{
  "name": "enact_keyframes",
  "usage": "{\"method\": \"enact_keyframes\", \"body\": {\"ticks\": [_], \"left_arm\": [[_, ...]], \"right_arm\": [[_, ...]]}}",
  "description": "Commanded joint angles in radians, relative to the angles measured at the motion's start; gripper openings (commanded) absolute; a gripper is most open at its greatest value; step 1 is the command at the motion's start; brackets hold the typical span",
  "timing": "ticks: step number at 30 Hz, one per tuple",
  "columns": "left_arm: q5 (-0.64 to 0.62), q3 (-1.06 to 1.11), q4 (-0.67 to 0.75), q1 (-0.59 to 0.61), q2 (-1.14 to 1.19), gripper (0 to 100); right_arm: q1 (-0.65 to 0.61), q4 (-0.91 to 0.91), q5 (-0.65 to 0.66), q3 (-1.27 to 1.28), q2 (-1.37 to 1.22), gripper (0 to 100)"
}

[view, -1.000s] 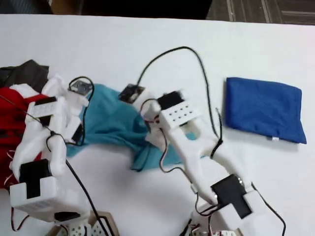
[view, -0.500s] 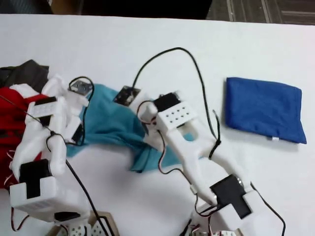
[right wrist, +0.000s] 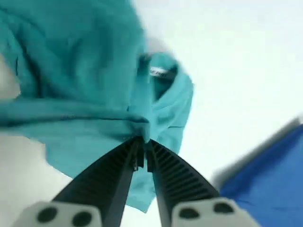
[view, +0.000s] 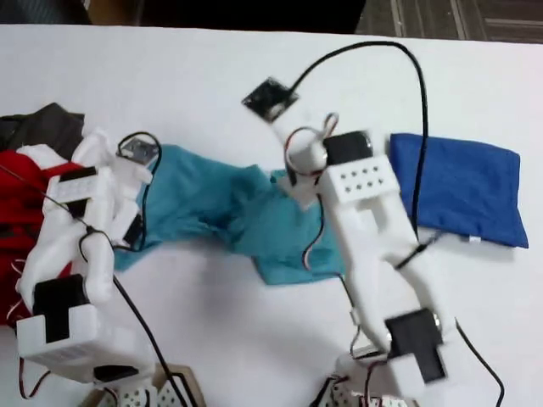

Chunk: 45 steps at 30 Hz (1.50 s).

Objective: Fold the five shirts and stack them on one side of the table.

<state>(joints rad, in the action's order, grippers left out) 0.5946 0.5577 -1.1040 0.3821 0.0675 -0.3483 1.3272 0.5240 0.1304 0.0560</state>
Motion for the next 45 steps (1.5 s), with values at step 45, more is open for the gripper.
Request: {"method": "enact_keyframes", "body": {"ticks": [45], "left_arm": [[-0.006, -0.002, 0.014, -0.002, -0.002, 3]], "right_arm": [[-0.251, 0.168, 0.0, 0.21, 0.062, 22.6]]}}
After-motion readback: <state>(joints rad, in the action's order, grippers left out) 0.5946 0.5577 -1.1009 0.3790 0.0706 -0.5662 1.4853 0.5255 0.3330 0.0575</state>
